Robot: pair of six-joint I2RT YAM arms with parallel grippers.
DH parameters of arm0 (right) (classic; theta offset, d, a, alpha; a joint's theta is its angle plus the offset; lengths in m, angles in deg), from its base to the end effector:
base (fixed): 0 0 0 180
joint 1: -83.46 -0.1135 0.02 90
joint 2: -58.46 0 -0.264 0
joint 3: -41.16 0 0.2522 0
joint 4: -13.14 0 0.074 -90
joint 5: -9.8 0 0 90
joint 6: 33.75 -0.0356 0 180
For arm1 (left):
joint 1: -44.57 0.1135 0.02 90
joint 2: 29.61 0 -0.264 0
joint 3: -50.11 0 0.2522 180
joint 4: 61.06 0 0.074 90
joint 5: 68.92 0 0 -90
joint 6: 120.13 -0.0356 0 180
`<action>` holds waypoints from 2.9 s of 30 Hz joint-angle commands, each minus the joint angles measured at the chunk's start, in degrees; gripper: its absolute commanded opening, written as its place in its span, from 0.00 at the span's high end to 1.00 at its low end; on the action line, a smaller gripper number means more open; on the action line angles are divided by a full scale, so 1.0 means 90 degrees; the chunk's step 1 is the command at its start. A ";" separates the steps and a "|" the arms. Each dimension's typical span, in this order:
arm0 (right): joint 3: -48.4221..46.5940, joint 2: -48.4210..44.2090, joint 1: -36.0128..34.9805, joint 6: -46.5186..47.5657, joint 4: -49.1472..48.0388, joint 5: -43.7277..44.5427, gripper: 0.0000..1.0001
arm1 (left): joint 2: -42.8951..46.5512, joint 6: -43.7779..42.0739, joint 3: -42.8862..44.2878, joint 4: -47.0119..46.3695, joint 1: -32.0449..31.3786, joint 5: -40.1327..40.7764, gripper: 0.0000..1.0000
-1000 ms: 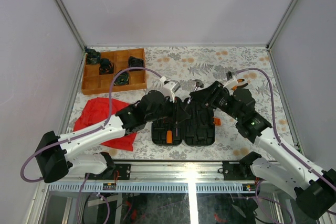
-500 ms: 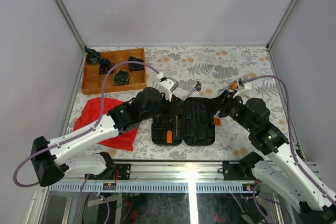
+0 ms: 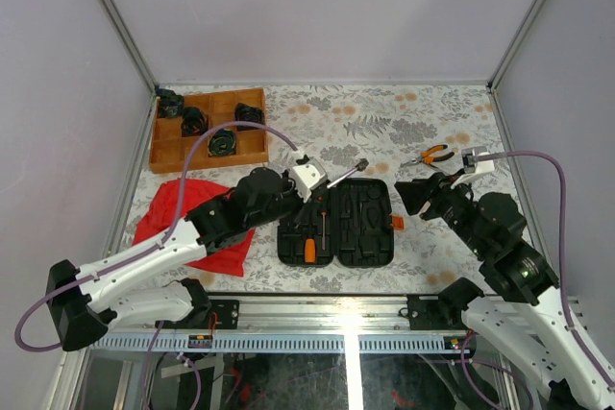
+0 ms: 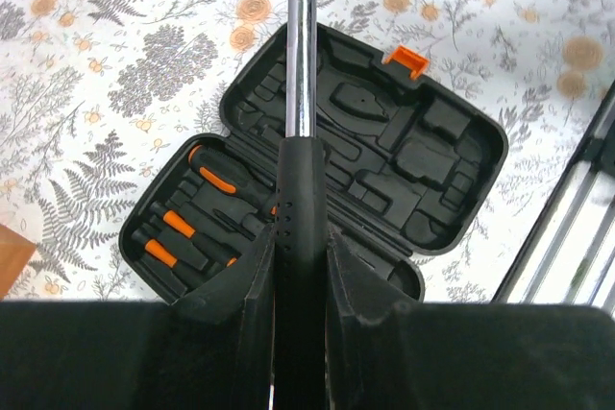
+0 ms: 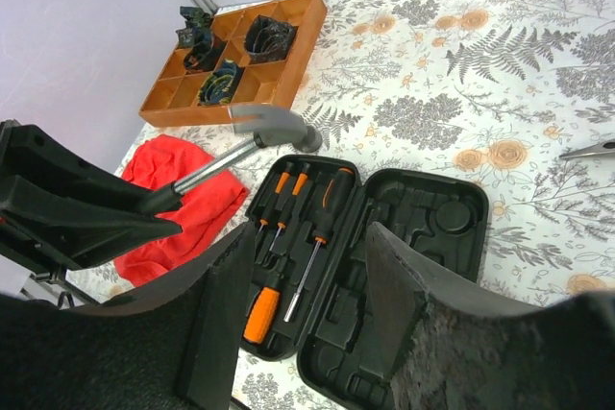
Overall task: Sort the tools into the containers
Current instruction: Pick up the hammer at the center of the board.
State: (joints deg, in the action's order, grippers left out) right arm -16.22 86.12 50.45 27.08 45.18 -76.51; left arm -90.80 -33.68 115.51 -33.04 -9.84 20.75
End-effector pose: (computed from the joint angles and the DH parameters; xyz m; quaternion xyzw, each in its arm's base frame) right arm 0.0974 0.0605 0.3567 -0.0019 0.7212 0.3376 0.6048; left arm 0.1422 -0.1990 0.3191 0.4073 0.7321 -0.2366 0.4921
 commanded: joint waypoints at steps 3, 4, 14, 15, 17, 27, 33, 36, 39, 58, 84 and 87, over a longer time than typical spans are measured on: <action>-0.0767 0.0286 -0.0038 0.0864 0.0365 -0.0210 0.43 | 0.0165 -0.1685 -0.0092 -0.0538 -0.0052 -0.1000 1.00; -0.0859 0.0347 -0.0042 0.0980 0.0460 -0.0324 0.43 | 0.0227 -0.1950 -0.0159 -0.0538 -0.0053 -0.1117 1.00; -0.2226 0.1664 -0.0043 0.1918 0.1681 -0.2564 0.42 | 0.0697 -0.4688 -0.0767 -0.0226 -0.0057 -0.1775 1.00; -0.2349 0.1829 -0.0043 0.2002 0.1808 -0.2838 0.42 | 0.0705 -0.4826 -0.0773 -0.0219 -0.0049 -0.1781 1.00; -0.2512 0.2216 -0.0043 0.2180 0.2054 -0.3334 0.42 | 0.0729 -0.5149 -0.0865 -0.0280 -0.0048 -0.1859 1.00; -0.2069 0.2759 -0.0143 0.2079 0.1575 -0.4305 0.48 | 0.0847 -0.6901 -0.1194 -0.0458 -0.0051 -0.2458 1.00; -0.1838 0.3001 -0.0527 0.2311 0.1583 -0.4665 0.48 | 0.0905 -0.7232 -0.1406 -0.0772 -0.0056 -0.2626 1.00; -0.1677 0.3075 -0.0803 0.2370 0.1444 -0.4385 0.47 | 0.0896 -0.7157 -0.1397 -0.0823 -0.0048 -0.2694 1.00; -0.1482 0.3185 -0.0942 0.2347 0.1202 -0.4333 0.47 | 0.0901 -0.7007 -0.1413 -0.0949 -0.0048 -0.2695 1.00; -0.1345 0.4071 -0.1351 0.2695 0.1244 -0.4381 0.78 | 0.1049 -0.6625 -0.1805 -0.1672 -0.0035 -0.2683 1.00; -0.0342 0.2781 -0.1351 0.0182 0.0591 0.0807 0.97 | 0.1200 -0.2229 -0.1130 -0.2122 0.0039 -0.0687 0.00; -0.0111 0.2702 -0.1351 -0.0173 0.0342 0.1014 0.96 | 0.1300 -0.0230 -0.1066 -0.2234 0.0039 0.0650 0.00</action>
State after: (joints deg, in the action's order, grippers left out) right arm -18.21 112.35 38.25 32.68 54.93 -74.00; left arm -80.11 -62.64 103.47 -48.60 -9.75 10.65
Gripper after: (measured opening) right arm 0.074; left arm 0.997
